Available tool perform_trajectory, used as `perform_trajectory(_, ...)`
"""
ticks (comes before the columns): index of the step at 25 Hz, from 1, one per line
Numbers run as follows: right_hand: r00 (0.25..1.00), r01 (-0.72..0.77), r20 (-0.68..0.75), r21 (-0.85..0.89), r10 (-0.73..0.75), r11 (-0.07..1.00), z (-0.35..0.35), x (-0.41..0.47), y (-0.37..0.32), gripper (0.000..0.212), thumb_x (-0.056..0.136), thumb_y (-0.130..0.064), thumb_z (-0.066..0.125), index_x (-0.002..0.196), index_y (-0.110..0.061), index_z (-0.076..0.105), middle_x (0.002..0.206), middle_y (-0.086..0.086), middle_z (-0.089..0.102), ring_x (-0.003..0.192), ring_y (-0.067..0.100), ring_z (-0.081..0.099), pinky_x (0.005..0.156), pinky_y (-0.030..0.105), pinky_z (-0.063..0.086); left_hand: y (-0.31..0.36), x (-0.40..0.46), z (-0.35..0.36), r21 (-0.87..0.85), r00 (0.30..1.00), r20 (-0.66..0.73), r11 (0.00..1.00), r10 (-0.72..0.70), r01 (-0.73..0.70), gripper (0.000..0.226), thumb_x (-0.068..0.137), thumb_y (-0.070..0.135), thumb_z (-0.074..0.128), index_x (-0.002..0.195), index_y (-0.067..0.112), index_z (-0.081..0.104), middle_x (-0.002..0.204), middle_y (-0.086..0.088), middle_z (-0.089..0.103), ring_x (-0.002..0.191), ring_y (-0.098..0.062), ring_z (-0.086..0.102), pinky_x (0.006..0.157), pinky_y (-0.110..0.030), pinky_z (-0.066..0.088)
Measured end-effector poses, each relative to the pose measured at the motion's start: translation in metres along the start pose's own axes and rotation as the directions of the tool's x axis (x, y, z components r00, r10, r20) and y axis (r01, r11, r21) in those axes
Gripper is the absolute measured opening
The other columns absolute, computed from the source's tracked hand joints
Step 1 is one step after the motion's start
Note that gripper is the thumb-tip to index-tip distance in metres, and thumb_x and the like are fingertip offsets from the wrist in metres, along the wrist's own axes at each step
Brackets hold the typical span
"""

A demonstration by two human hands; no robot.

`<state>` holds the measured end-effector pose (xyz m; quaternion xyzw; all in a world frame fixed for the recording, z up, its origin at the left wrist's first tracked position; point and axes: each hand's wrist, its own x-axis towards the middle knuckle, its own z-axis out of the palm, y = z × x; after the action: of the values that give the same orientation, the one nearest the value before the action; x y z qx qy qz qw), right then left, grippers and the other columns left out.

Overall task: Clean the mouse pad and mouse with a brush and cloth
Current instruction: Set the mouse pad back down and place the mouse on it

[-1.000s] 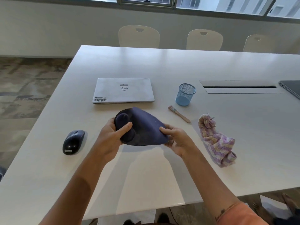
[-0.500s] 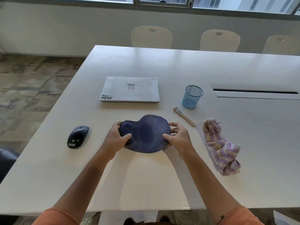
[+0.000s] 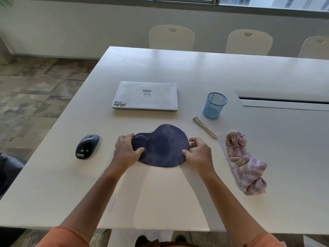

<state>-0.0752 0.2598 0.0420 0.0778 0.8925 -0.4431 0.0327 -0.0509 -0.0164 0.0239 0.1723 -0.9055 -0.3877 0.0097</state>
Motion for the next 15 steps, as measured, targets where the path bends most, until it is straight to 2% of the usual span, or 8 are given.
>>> perform_trajectory(3, 0.999, 0.045, -0.024, -0.138, -0.048, 0.989, 0.003, -0.005, -0.002, 0.053, 0.086, -0.023, 0.088, 0.133, -0.017, 0.064, 0.12, 0.003, 0.07, 0.103, 0.022, 0.067, 0.088, 0.027, 0.051, 0.001, -0.002, 0.003, 0.076, 0.999, -0.033, 0.997, -0.009, 0.011, 0.07, 0.084, 0.03, 0.081, 0.148, 0.02, 0.053, 0.14, -0.011, 0.049, 0.131, -0.035, 0.046, 0.108, -0.05, 0.044)
perform_trajectory(7, 0.993, 0.096, -0.042, -0.26, -0.11, 0.961, 0.009, -0.011, -0.01, 0.06, 0.088, -0.027, 0.085, 0.142, -0.019, 0.058, 0.133, 0.004, 0.058, 0.111, 0.028, 0.069, 0.088, 0.03, 0.053, -0.007, -0.002, -0.001, 0.091, 0.999, -0.043, 0.995, 0.03, -0.026, 0.073, 0.084, 0.036, 0.081, 0.149, 0.023, 0.051, 0.14, -0.009, 0.05, 0.128, -0.031, 0.052, 0.108, -0.053, 0.044)
perform_trajectory(10, 0.965, 0.256, 0.003, -0.228, -0.262, 0.939, 0.026, -0.014, -0.027, 0.06, 0.088, -0.023, 0.083, 0.142, -0.018, 0.058, 0.135, 0.002, 0.055, 0.114, 0.026, 0.067, 0.087, 0.029, 0.05, -0.015, -0.007, -0.011, 0.05, 0.99, -0.109, 0.995, 0.093, -0.088, 0.067, 0.085, 0.036, 0.082, 0.145, 0.023, 0.055, 0.134, -0.004, 0.053, 0.119, -0.025, 0.058, 0.105, -0.056, 0.046)
perform_trajectory(13, 0.915, 0.403, 0.096, -0.186, -0.392, 0.896, 0.06, -0.02, -0.056, 0.06, 0.087, -0.023, 0.08, 0.143, -0.016, 0.059, 0.139, 0.002, 0.057, 0.128, 0.023, 0.058, 0.102, 0.029, 0.048, -0.025, -0.016, -0.028, 0.036, 0.96, -0.216, 0.984, 0.179, -0.175, 0.062, 0.085, 0.03, 0.084, 0.141, 0.021, 0.058, 0.127, -0.001, 0.058, 0.105, -0.02, 0.063, 0.098, -0.056, 0.05)
perform_trajectory(15, 0.869, 0.491, 0.153, -0.147, -0.471, 0.859, 0.084, -0.027, -0.079, 0.055, 0.088, -0.021, 0.078, 0.14, -0.014, 0.061, 0.135, 0.003, 0.059, 0.127, 0.024, 0.057, 0.104, 0.029, 0.047, -0.035, -0.021, -0.042, 0.061, 0.926, -0.297, 0.972, 0.233, -0.226, 0.06, 0.086, 0.026, 0.084, 0.14, 0.018, 0.059, 0.125, 0.001, 0.06, 0.102, -0.021, 0.064, 0.093, -0.054, 0.051)
